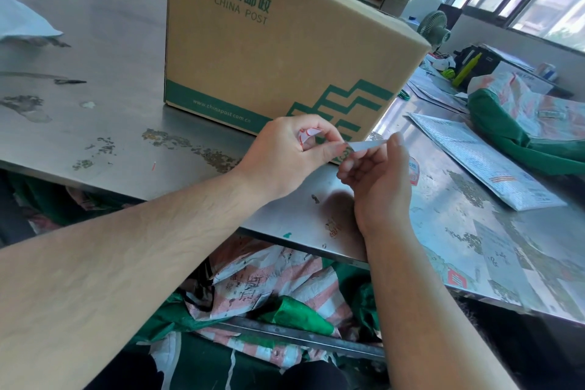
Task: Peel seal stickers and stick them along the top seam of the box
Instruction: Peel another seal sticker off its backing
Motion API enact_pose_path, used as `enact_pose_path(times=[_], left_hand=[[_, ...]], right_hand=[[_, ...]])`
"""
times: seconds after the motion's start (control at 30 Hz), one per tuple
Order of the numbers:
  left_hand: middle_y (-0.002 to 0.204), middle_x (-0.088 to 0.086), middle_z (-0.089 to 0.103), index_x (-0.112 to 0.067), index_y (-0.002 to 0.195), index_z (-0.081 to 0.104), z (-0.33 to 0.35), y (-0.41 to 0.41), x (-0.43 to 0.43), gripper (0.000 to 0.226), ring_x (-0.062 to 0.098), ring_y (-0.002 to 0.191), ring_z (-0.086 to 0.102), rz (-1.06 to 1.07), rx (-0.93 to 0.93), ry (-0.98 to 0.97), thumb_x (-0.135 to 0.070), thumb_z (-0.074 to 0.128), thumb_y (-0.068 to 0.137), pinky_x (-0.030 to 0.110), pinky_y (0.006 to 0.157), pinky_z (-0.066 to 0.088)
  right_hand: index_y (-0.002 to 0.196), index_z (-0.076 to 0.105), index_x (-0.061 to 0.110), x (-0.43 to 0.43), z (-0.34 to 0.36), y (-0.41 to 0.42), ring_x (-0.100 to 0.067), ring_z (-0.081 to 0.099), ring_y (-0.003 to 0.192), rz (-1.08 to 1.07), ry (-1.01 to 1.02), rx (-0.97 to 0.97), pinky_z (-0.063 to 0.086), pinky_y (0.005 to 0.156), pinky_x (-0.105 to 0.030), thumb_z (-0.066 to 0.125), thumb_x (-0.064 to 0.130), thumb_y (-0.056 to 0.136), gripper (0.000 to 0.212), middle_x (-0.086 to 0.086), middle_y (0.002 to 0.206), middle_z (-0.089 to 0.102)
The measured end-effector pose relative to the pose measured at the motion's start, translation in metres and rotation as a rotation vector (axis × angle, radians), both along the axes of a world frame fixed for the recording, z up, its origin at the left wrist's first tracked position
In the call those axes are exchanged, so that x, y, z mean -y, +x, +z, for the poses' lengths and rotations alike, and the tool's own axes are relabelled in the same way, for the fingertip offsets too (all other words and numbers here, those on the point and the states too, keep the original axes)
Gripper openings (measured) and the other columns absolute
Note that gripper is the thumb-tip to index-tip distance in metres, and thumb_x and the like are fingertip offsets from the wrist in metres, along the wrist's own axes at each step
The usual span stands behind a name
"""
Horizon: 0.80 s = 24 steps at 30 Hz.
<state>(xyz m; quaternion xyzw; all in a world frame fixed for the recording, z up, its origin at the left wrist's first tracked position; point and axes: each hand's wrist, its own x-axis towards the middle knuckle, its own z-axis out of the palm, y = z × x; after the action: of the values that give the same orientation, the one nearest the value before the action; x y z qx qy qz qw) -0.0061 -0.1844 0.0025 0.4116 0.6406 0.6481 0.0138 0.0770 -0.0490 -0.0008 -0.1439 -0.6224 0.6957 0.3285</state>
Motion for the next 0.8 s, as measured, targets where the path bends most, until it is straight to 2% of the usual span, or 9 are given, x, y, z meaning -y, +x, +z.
enact_pose_path(times=[0.1, 0.17, 0.23, 0.3, 0.37, 0.4, 0.5, 0.67, 0.8], left_hand=[[0.046, -0.011, 0.040, -0.019, 0.081, 0.069, 0.000, -0.005, -0.001, 0.010, 0.007, 0.046, 0.035, 0.025, 0.059, 0.032, -0.023, 0.071, 0.089, 0.021, 0.050, 0.030], [0.047, -0.015, 0.050, -0.018, 0.080, 0.068, 0.000, -0.009, -0.001, 0.010, 0.000, 0.048, 0.045, 0.045, 0.163, 0.087, -0.019, 0.071, 0.090, 0.014, 0.053, 0.036], [0.054, -0.014, 0.054, -0.021, 0.078, 0.067, 0.000, -0.013, -0.002, 0.012, -0.001, 0.052, 0.047, 0.056, 0.248, 0.137, -0.018, 0.071, 0.089, 0.013, 0.057, 0.039], [0.065, -0.003, 0.057, -0.020, 0.078, 0.066, 0.000, -0.016, -0.003, 0.013, 0.002, 0.056, 0.051, 0.043, 0.305, 0.172, -0.016, 0.069, 0.090, 0.013, 0.059, 0.042], [0.062, -0.007, 0.059, -0.017, 0.079, 0.065, 0.001, -0.015, -0.002, 0.014, 0.000, 0.051, 0.050, 0.020, 0.336, 0.186, -0.014, 0.067, 0.092, 0.011, 0.054, 0.040], [0.054, -0.014, 0.056, -0.016, 0.079, 0.063, 0.003, -0.015, -0.002, 0.015, -0.001, 0.046, 0.046, 0.010, 0.342, 0.186, -0.012, 0.066, 0.093, 0.009, 0.050, 0.036], [0.043, -0.017, 0.051, -0.012, 0.081, 0.061, 0.005, -0.013, -0.001, 0.014, -0.003, 0.039, 0.044, -0.023, 0.354, 0.194, -0.008, 0.062, 0.094, 0.006, 0.045, 0.032], [0.044, -0.017, 0.055, -0.008, 0.085, 0.058, 0.007, -0.011, 0.002, 0.011, -0.005, 0.040, 0.049, -0.087, 0.393, 0.238, -0.004, 0.058, 0.096, 0.003, 0.046, 0.034], [0.044, -0.018, 0.053, -0.010, 0.083, 0.058, 0.007, -0.012, 0.002, 0.013, -0.004, 0.040, 0.048, -0.075, 0.387, 0.207, -0.006, 0.060, 0.095, 0.004, 0.046, 0.034]], right_hand=[[0.069, 0.057, 0.013, -0.002, 0.003, 0.002, -0.021, 0.052, 0.055, -0.036, -0.056, 0.027, 0.042, 0.057, -0.028, 0.028, 0.054, 0.099, 0.059, -0.007, 0.058, 0.058], [0.071, 0.061, 0.015, 0.000, 0.004, 0.000, -0.020, 0.053, 0.054, -0.080, -0.033, 0.063, 0.042, 0.058, -0.029, 0.043, 0.044, 0.097, 0.043, -0.006, 0.059, 0.061], [0.073, 0.070, 0.021, 0.001, 0.003, -0.002, -0.018, 0.055, 0.057, -0.110, 0.093, 0.117, 0.042, 0.059, -0.027, 0.058, 0.026, 0.081, 0.015, -0.003, 0.064, 0.065], [0.074, 0.077, 0.030, 0.005, 0.002, -0.002, -0.016, 0.057, 0.065, -0.083, 0.240, 0.174, 0.042, 0.062, -0.025, 0.059, 0.019, 0.073, 0.021, 0.002, 0.071, 0.071], [0.081, 0.078, 0.035, 0.007, 0.002, -0.001, -0.013, 0.060, 0.070, -0.055, 0.344, 0.211, 0.044, 0.065, -0.025, 0.062, 0.019, 0.079, 0.023, 0.006, 0.076, 0.073], [0.089, 0.078, 0.033, 0.007, 0.002, 0.000, -0.010, 0.061, 0.071, -0.047, 0.368, 0.223, 0.046, 0.065, -0.024, 0.063, 0.018, 0.085, 0.021, 0.008, 0.078, 0.074], [0.110, 0.073, 0.026, 0.006, 0.002, -0.002, -0.004, 0.062, 0.070, -0.036, 0.409, 0.273, 0.048, 0.064, -0.017, 0.060, 0.020, 0.098, 0.019, 0.013, 0.083, 0.074], [0.107, 0.073, 0.023, 0.007, 0.000, -0.005, -0.002, 0.062, 0.071, -0.015, 0.456, 0.299, 0.047, 0.064, -0.013, 0.062, 0.030, 0.098, 0.017, 0.016, 0.081, 0.074], [0.092, 0.074, 0.025, 0.004, -0.001, -0.001, -0.006, 0.063, 0.072, -0.018, 0.458, 0.234, 0.048, 0.066, -0.016, 0.065, 0.025, 0.096, 0.010, 0.009, 0.080, 0.073]])
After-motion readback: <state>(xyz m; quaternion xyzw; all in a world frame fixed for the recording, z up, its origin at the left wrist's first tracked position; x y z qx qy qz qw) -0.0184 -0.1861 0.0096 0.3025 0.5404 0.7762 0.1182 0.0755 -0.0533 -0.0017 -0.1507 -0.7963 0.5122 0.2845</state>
